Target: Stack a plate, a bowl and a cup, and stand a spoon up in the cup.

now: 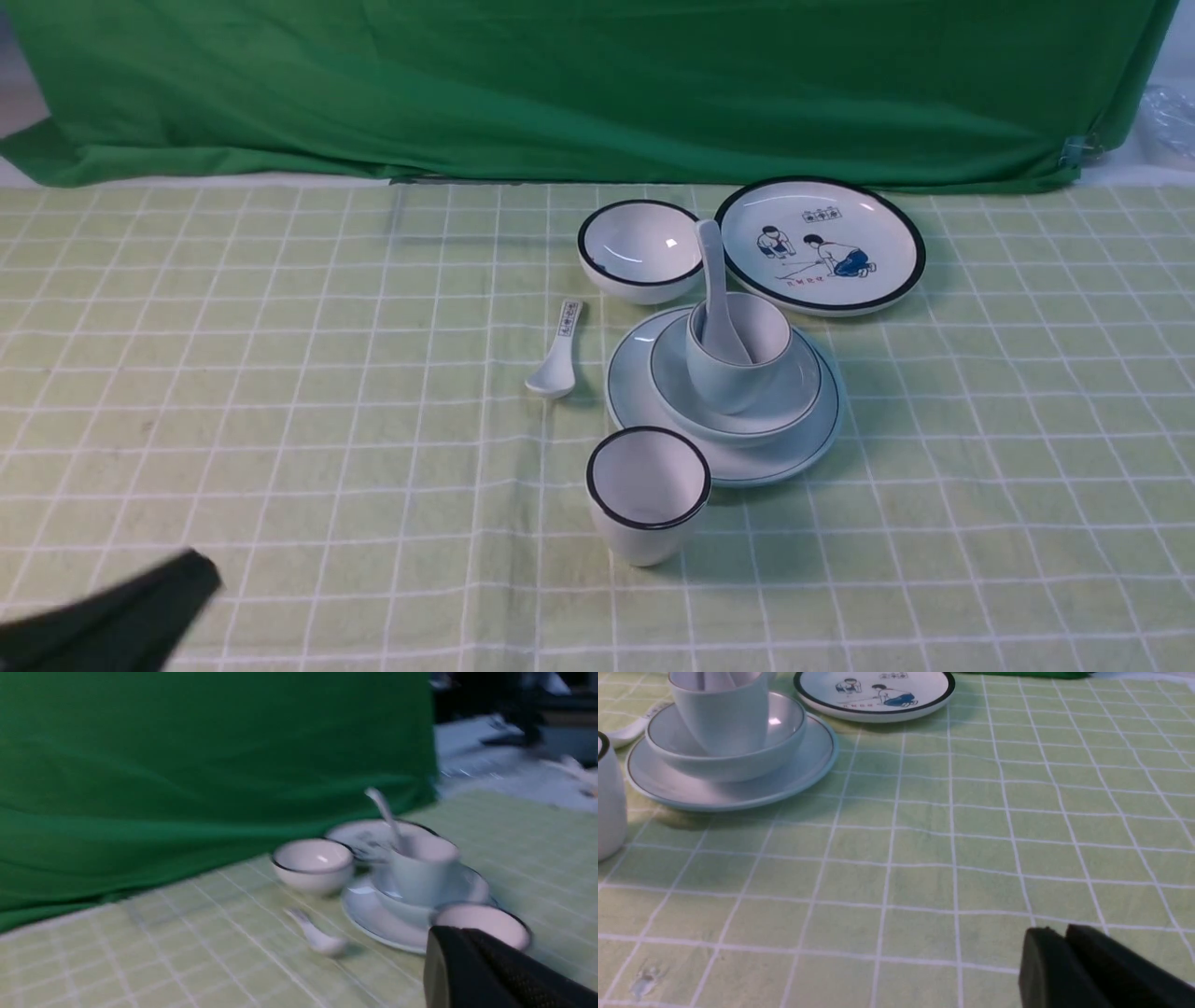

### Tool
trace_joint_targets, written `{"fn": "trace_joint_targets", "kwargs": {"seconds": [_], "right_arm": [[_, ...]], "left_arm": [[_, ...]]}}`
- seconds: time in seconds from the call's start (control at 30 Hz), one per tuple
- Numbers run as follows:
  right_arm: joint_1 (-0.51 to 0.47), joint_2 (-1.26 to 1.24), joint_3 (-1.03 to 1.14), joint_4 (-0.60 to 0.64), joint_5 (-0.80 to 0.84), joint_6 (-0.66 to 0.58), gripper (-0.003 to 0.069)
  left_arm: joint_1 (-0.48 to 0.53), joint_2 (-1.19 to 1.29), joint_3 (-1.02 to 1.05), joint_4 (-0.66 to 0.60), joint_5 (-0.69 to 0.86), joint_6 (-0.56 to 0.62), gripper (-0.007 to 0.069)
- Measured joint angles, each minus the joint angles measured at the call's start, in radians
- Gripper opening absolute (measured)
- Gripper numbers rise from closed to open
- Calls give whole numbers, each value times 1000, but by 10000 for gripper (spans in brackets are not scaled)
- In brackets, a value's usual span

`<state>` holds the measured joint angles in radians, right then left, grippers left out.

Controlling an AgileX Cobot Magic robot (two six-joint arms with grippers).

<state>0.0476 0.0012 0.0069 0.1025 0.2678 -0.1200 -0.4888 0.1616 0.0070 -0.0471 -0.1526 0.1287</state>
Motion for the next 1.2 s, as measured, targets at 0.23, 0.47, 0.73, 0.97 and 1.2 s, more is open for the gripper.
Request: {"fn": "trace_joint_targets", "kwargs": {"seconds": [0.23,0.47,0.73,0.97,1.2], "right_arm": [[0,0,0,0,1,0,94],[0,0,0,0,0,0,111],[0,0,0,0,0,0,134],[0,0,0,0,0,0,144],[0,0,0,0,-1,0,151]], "left_arm": [[385,-126,0,-18,42,-108,1],[507,-162,0,-28,379,-109,2],[508,-162,0,-9,383,-107,2],[508,-162,0,-2,384,-107,2],[508,-162,0,-1,384,-107,2]]}}
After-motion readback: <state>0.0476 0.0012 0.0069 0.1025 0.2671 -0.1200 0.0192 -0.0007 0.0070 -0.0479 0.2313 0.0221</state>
